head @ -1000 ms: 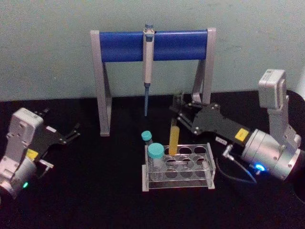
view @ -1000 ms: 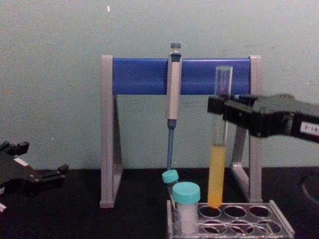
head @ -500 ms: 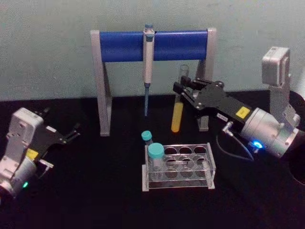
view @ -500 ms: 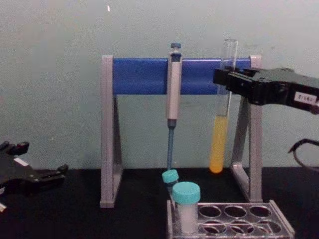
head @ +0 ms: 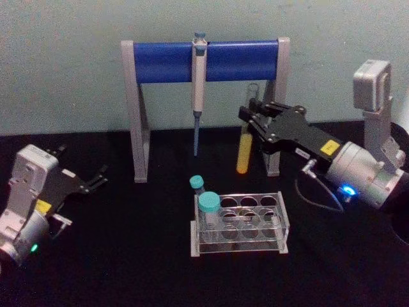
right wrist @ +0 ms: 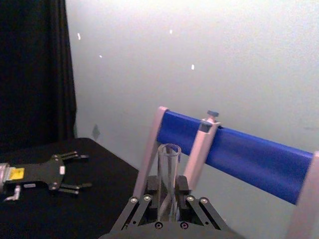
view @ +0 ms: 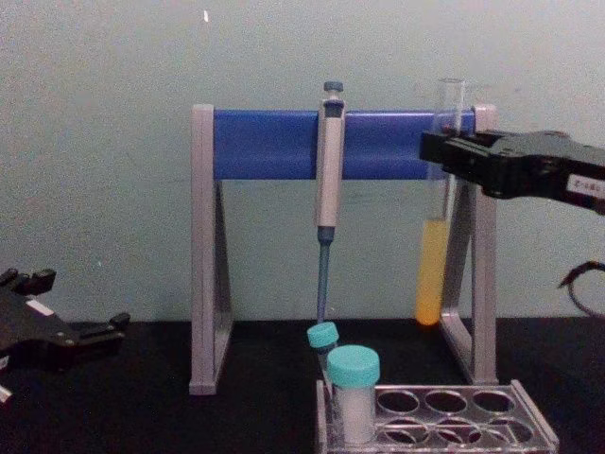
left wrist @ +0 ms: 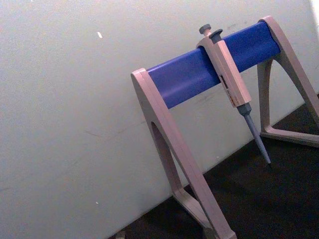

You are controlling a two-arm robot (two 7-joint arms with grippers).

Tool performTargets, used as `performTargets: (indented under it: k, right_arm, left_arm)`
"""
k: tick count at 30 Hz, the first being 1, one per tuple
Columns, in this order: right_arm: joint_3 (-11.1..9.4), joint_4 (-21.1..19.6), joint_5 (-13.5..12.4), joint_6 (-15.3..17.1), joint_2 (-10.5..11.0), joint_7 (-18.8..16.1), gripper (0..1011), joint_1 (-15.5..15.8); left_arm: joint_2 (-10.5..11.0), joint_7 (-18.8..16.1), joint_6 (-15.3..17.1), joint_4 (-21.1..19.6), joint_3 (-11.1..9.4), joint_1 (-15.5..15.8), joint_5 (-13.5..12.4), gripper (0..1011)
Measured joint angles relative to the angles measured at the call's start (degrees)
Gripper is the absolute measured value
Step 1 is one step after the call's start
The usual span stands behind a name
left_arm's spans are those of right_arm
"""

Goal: Pick up the test tube from the test tube rack, shake it, then place it back into the test tube rack.

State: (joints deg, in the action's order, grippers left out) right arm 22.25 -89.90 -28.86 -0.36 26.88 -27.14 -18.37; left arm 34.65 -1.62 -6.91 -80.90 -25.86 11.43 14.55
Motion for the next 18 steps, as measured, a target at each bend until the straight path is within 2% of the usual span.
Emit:
performTargets:
  k: [5, 10, 15, 18]
  right_arm:
    - [-1.49, -2.04, 0.24, 0.84, 1.50, 1.21, 230, 1.84]
    - [-2.83, -6.03, 0.20, 3.01, 4.13, 1.77, 232, 5.47]
    - [-2.77, -7.77, -0.75, 3.89, 4.77, 0.88, 232, 7.08]
    - [-1.63, -7.79, -1.92, 3.82, 4.12, -0.67, 232, 7.08]
  left_arm:
    - [0.00, 0.00, 0.00, 0.00, 0.00, 0.00, 0.00, 1001]
    - [0.00, 0.00, 0.00, 0.00, 0.00, 0.00, 0.00, 1001]
    - [0.00, 0.00, 0.00, 0.00, 0.00, 0.00, 0.00, 1001]
    - [0.00, 0.00, 0.00, 0.00, 0.00, 0.00, 0.00, 1001]
